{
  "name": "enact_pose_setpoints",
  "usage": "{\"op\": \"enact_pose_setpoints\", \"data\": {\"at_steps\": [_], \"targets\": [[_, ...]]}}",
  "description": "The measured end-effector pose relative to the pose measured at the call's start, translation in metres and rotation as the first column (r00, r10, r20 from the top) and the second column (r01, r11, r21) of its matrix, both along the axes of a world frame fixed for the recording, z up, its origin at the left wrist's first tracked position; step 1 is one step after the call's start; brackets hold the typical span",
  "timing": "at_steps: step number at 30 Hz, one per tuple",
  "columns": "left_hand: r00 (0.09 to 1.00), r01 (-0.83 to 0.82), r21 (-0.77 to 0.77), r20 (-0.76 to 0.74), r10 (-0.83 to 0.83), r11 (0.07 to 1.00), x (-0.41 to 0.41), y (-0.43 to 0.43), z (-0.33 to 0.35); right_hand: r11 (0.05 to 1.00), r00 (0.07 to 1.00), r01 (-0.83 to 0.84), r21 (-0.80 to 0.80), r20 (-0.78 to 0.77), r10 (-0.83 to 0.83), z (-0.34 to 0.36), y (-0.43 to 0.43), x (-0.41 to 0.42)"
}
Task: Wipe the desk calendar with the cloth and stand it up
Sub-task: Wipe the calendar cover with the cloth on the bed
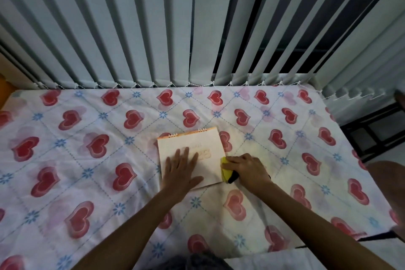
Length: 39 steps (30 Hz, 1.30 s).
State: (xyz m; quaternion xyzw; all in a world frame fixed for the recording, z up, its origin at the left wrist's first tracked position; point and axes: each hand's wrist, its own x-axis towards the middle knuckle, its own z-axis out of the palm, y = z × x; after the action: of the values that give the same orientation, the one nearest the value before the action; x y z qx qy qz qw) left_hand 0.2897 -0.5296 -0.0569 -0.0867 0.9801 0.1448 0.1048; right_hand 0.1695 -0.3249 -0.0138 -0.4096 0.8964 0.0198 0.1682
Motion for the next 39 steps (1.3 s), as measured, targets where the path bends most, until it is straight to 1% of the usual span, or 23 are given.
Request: {"op": "enact_pose_setpoints", "data": {"at_steps": [1, 2, 3, 5, 7, 9, 12, 14, 17, 19, 23, 25, 27, 28, 30, 34, 36, 39], "targets": [[0.997, 0.015, 0.012, -0.082, -0.014, 1.0, 0.004, -0.002, 0.005, 1.0, 1.0, -0.018, 0.019, -0.023, 0.019, 0.001, -0.007, -0.005], [0.991, 0.009, -0.006, -0.132, -0.01, 1.0, 0.009, -0.007, 0.01, 0.999, 0.998, -0.034, 0.037, -0.045, 0.035, 0.003, -0.016, -0.012], [0.985, -0.034, -0.036, -0.172, 0.027, 0.999, 0.016, -0.013, 0.013, 0.998, 0.997, -0.042, 0.055, -0.065, 0.046, 0.005, -0.027, -0.019], [0.974, -0.168, -0.033, -0.157, 0.161, 0.985, 0.035, -0.028, 0.013, 0.995, 0.995, -0.025, 0.093, -0.098, 0.034, 0.011, -0.052, -0.032], [0.947, -0.316, 0.001, -0.057, 0.316, 0.949, 0.053, -0.04, 0.005, 0.992, 0.989, -0.015, 0.123, -0.146, 0.033, 0.015, -0.079, -0.038], [0.912, -0.411, 0.009, 0.018, 0.41, 0.912, 0.065, -0.046, 0.002, 0.989, 0.981, -0.088, 0.122, -0.16, 0.107, 0.017, -0.105, -0.034], [0.867, -0.495, 0.039, 0.086, 0.491, 0.868, 0.067, -0.043, 0.004, 0.959, 0.958, -0.268, 0.089, -0.085, 0.275, 0.011, -0.142, -0.014], [0.849, -0.524, 0.038, 0.104, 0.519, 0.851, 0.065, -0.04, 0.003, 0.945, 0.945, -0.324, 0.043, -0.018, 0.325, 0.006, -0.163, 0.004], [0.842, -0.534, 0.035, 0.111, 0.528, 0.845, 0.065, -0.04, 0.0, 0.945, 0.947, -0.322, -0.049, -0.007, 0.322, -0.002, -0.172, 0.016], [0.848, -0.525, 0.037, 0.104, 0.519, 0.85, 0.067, -0.043, -0.005, 0.944, 0.947, -0.323, -0.068, -0.029, 0.321, -0.006, -0.159, 0.008], [0.859, -0.51, 0.042, 0.086, 0.505, 0.859, 0.069, -0.046, -0.011, 0.985, 0.987, -0.151, -0.081, -0.075, 0.145, -0.011, -0.103, -0.029], [0.864, -0.499, 0.048, 0.105, 0.492, 0.865, 0.07, -0.048, -0.014, 0.998, 0.996, -0.042, -0.039, -0.08, 0.039, -0.01, -0.081, -0.047], [0.868, -0.489, 0.054, 0.133, 0.479, 0.87, 0.069, -0.051, -0.015, 1.0, 0.995, 0.017, 0.001, -0.099, -0.017, -0.01, -0.075, -0.053], [0.87, -0.483, 0.059, 0.148, 0.47, 0.874, 0.069, -0.052, -0.015, 1.0, 0.993, 0.006, 0.01, -0.121, -0.005, -0.01, -0.078, -0.051], [0.876, -0.47, 0.081, 0.168, 0.453, 0.879, 0.069, -0.055, -0.014, 0.997, 0.986, -0.075, -0.009, -0.151, 0.073, -0.01, -0.094, -0.039], [0.894, -0.439, 0.101, 0.151, 0.423, 0.893, 0.072, -0.055, -0.009, 0.964, 0.966, -0.248, -0.095, -0.103, 0.238, -0.007, -0.146, -0.015], [0.896, -0.434, 0.099, 0.146, 0.419, 0.895, 0.073, -0.054, -0.007, 0.943, 0.947, -0.316, -0.107, -0.095, 0.307, -0.006, -0.173, -0.005], [0.889, -0.449, 0.098, 0.149, 0.433, 0.888, 0.073, -0.052, -0.005, 0.936, 0.941, -0.335, -0.105, -0.092, 0.326, -0.006, -0.193, 0.003]]}}
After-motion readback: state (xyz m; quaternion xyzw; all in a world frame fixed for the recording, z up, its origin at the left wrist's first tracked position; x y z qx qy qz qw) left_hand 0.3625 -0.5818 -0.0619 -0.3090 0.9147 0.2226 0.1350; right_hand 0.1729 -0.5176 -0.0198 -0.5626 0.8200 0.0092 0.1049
